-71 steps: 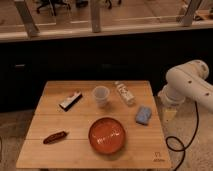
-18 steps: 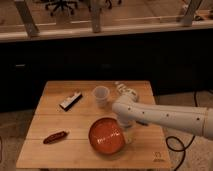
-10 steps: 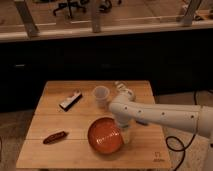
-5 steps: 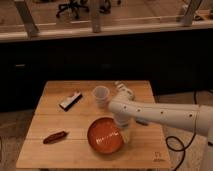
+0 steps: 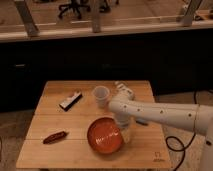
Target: Push the ceramic bowl across the table
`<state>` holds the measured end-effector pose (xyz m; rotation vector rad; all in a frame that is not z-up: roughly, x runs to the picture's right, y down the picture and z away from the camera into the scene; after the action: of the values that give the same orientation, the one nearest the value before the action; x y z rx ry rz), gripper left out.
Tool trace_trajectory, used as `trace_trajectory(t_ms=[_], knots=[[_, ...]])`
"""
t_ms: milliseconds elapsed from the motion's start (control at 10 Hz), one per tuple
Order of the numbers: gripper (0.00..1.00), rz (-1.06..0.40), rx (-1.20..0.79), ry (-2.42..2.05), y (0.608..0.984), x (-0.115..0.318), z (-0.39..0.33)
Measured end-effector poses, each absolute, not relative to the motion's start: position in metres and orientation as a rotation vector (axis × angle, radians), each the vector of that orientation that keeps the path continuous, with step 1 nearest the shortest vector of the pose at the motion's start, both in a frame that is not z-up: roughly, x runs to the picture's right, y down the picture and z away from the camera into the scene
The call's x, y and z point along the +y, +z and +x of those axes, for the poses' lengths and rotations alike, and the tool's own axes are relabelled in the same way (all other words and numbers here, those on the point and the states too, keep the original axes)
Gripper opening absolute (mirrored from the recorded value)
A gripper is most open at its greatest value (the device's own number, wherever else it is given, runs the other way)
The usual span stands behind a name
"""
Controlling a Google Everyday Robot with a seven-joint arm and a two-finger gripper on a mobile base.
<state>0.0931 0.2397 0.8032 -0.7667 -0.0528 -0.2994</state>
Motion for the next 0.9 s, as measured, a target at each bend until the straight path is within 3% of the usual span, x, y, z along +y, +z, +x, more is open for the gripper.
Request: trace_trajectory(t_ms=[300,900], knots=[[0.74,-0.774,-0.057,-0.316,0.8044,0.2399,0.0939],[0.8,-0.785,-0.061,-0.343,0.8061,0.2406,0.0956]])
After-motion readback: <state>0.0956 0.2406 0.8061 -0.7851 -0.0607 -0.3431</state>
